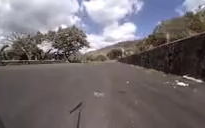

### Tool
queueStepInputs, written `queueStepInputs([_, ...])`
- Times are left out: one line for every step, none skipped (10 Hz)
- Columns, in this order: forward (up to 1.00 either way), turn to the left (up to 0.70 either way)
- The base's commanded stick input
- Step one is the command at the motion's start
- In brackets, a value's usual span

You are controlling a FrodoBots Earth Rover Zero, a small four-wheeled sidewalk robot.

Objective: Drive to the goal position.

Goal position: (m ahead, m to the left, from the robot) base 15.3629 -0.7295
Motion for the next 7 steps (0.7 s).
queueStepInputs([0.7,0.02])
queueStepInputs([0.7,0.02])
queueStepInputs([0.7,0.02])
queueStepInputs([0.7,0.02])
queueStepInputs([0.7,0.02])
queueStepInputs([0.7,0.02])
queueStepInputs([0.7,0.02])
